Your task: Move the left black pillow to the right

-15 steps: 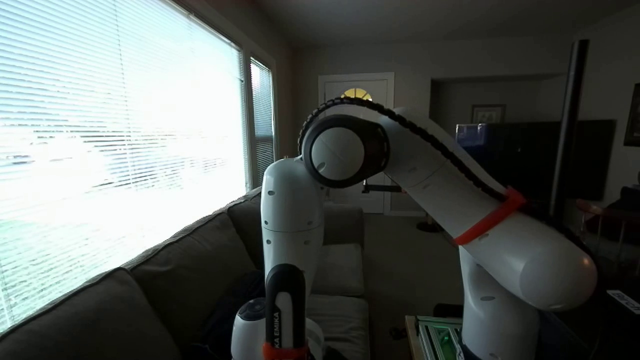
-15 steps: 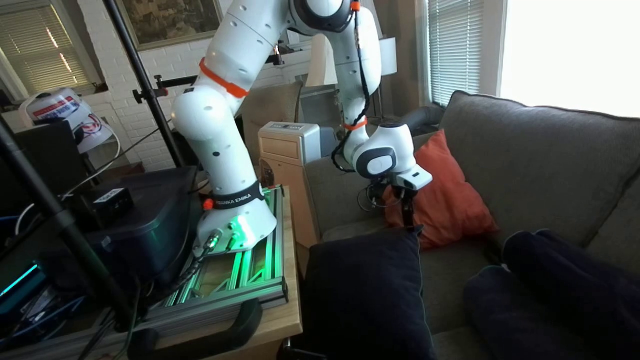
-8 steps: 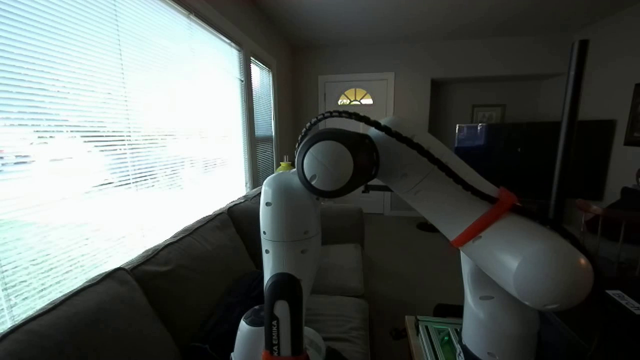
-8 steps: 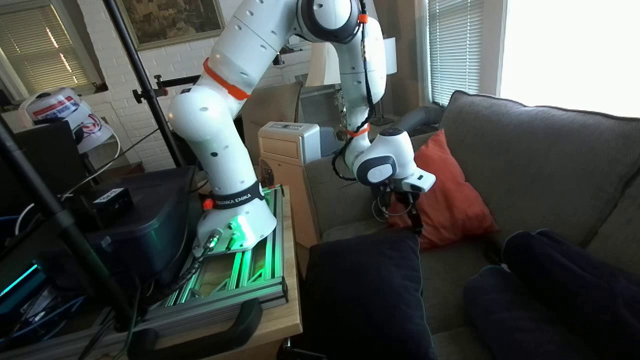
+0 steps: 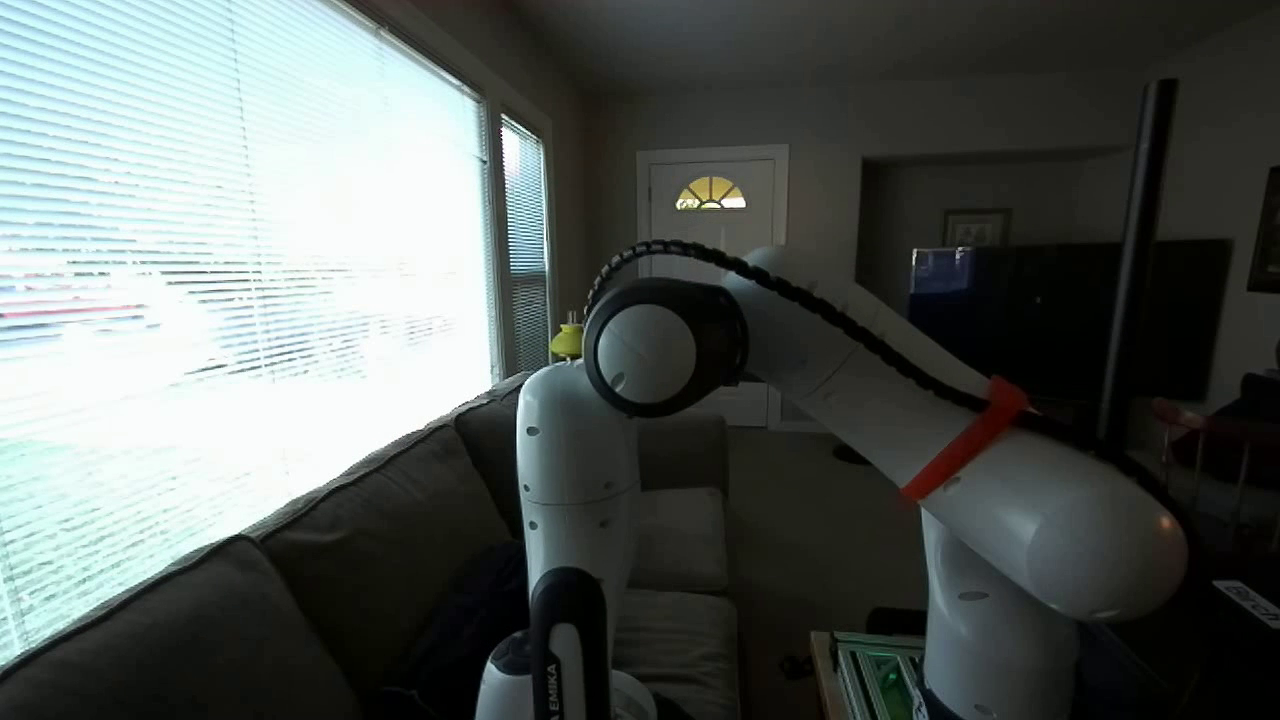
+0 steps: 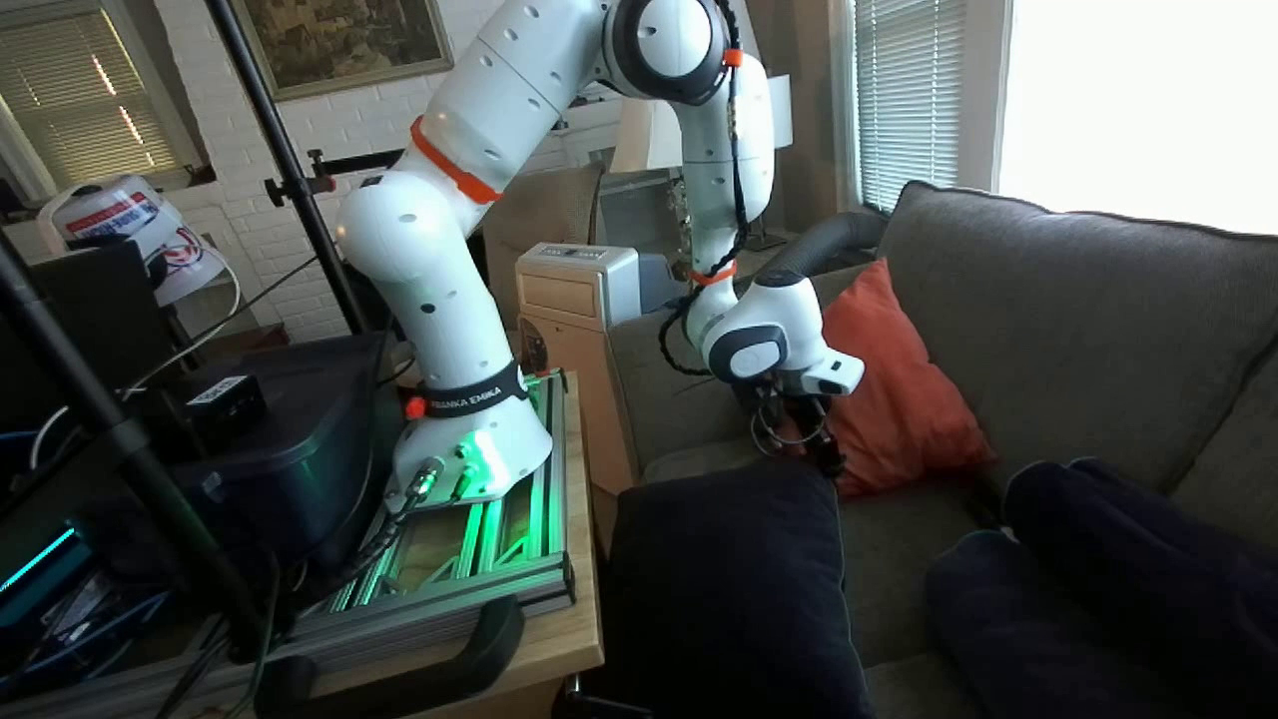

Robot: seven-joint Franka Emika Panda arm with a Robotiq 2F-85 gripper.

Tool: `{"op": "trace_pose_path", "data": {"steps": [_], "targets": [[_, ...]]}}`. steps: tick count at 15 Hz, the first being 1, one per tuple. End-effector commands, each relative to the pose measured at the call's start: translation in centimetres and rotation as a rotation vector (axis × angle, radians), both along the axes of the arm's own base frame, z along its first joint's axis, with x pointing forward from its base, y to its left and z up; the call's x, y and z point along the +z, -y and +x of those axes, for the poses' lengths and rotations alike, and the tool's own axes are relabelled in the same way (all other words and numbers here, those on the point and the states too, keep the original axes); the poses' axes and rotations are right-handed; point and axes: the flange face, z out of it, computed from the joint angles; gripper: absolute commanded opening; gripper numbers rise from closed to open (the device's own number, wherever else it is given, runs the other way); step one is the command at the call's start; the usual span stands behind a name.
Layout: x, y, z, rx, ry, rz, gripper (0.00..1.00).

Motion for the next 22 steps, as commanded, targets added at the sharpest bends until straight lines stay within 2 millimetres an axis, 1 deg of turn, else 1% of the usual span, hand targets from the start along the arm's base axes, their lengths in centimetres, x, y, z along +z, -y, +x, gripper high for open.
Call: {"op": "trace_pose_path", "data": {"steps": [1,2,5,6,7,9,10,12,15,18,22], "targets": [[-0.4,0.3,0.8,-0.062,-0.002,0.016,0.42],[0.0,0.7,1.3,-0.104,-0.009,0.017,0.35],[0.9,2.4,2.5,-0.237,-0.013,0.005,0.11],[1.4,2.9,3.0,-0.284,-0.017,0.000,0.04],[1.8,3.4,3.4,-0.332,-0.030,0.005,0.00],[2.7,4.1,4.2,-0.415,-0.059,0.014,0.01],[3.3,4.3,4.6,-0.450,-0.076,0.022,0.03],[4.4,4.6,5.3,-0.510,-0.109,0.037,0.02],[6.8,5.1,6.5,-0.585,-0.115,0.061,0.03],[9.5,6.5,7.6,-0.635,-0.084,0.067,0.03],[13.3,9.1,8.8,-0.690,-0.020,0.044,0.03]]}}
